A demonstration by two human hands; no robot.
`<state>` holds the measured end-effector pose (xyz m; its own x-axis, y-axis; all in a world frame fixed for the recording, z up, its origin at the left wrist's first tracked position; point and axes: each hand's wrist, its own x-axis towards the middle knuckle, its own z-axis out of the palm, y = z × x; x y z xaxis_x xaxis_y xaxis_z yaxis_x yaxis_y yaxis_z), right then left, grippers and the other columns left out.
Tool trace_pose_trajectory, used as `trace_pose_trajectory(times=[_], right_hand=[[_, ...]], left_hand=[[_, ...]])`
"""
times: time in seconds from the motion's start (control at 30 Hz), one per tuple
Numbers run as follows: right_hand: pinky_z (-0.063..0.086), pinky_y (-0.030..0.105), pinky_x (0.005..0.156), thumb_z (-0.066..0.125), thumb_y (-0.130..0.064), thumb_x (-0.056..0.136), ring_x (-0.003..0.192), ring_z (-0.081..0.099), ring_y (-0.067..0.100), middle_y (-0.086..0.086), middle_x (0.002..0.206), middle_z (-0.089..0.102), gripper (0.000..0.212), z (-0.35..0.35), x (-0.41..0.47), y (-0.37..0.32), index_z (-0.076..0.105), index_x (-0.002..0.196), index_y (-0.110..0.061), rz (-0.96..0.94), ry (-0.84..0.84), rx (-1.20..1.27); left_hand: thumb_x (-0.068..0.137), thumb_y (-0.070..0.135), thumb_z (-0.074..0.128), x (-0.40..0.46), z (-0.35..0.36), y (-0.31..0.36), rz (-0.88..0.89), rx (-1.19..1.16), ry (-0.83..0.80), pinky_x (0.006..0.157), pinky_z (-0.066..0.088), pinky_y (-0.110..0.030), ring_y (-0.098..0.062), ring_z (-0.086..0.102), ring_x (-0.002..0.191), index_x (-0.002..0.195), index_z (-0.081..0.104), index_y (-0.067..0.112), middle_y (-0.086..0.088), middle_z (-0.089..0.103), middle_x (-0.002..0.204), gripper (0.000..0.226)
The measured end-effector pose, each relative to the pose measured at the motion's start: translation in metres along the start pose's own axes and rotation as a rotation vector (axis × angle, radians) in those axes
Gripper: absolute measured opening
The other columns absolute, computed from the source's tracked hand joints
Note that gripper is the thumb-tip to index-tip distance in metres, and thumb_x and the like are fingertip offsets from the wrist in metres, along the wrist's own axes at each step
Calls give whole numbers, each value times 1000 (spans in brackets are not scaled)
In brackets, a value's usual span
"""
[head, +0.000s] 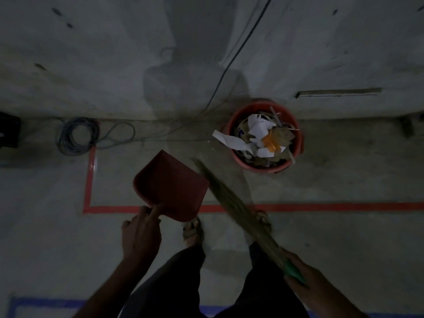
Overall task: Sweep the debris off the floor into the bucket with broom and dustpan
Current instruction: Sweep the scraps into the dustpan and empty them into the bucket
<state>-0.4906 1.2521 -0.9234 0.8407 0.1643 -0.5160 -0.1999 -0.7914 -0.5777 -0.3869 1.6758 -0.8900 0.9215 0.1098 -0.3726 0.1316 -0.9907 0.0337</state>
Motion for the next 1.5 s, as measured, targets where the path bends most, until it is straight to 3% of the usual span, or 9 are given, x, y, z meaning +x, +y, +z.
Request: trace_pose_trajectory(times=[0.1,0.2,0.27,0.4,0.57,0.77,0.97,1.13,1.5], right_hand=[[43,7,86,57,-49,94,100,57,-12,-1,139,56,54,35,35,-45,20,131,-62,95,-151,176],[60,29,66,58,-31,98,82,68,10,2,124,63,59,49,63,-65,26,139,-58,251,-94,331],[60,34,60,56,-34,99,80,70,20,-1,119,64,61,49,63,-72,24,148,-53,333,-40,438],[51,24,52,55,-27,100,66,64,10,1,103,65,59,38,41,-72,27,149,-47,425,130,549],[48,31,54,55,-19,99,62,62,21,9,97,67,56,11,56,-49,35,147,-40,546,178,588],[44,20,41,50,-6,99,58,54,17,5,80,59,43,-41,115,-30,47,142,-13,519,79,562],[43,25,43,50,-12,101,56,52,17,10,83,57,47,-71,55,-11,41,140,-36,511,64,647],[44,25,46,56,-9,99,52,58,10,10,85,62,56,-104,-6,31,41,147,-32,478,15,589],[46,30,51,62,-12,96,57,58,21,13,88,65,57,-172,-67,123,45,143,-40,431,-43,557]], left_hand=[[82,11,74,-3,-5,-28,68,21,14,67,36,-38,-26,67,73,130,60,37,-2,66,99,56],[80,10,75,4,-9,-49,117,44,4,63,35,-34,-24,68,72,129,62,34,-4,67,102,57],[82,11,73,8,-12,-62,150,19,38,60,36,-32,-25,68,70,131,60,34,-5,67,104,56],[85,12,69,13,-25,-63,171,13,56,66,38,-38,-25,68,73,133,56,37,-4,65,108,56],[83,13,75,17,-33,-46,268,-3,78,68,39,-39,-28,69,75,132,59,34,-7,66,109,56],[82,11,76,25,-38,-5,367,49,132,67,39,-40,-30,69,74,132,61,28,-11,67,107,55],[82,10,75,9,-34,45,333,40,121,68,34,-38,-30,69,76,129,62,30,-10,67,105,52],[83,11,73,-17,-14,92,271,24,111,68,35,-39,-30,68,76,127,62,32,-8,66,103,50],[83,11,72,-108,46,183,100,-74,93,70,43,-43,-33,67,84,126,62,32,-7,65,105,49]])
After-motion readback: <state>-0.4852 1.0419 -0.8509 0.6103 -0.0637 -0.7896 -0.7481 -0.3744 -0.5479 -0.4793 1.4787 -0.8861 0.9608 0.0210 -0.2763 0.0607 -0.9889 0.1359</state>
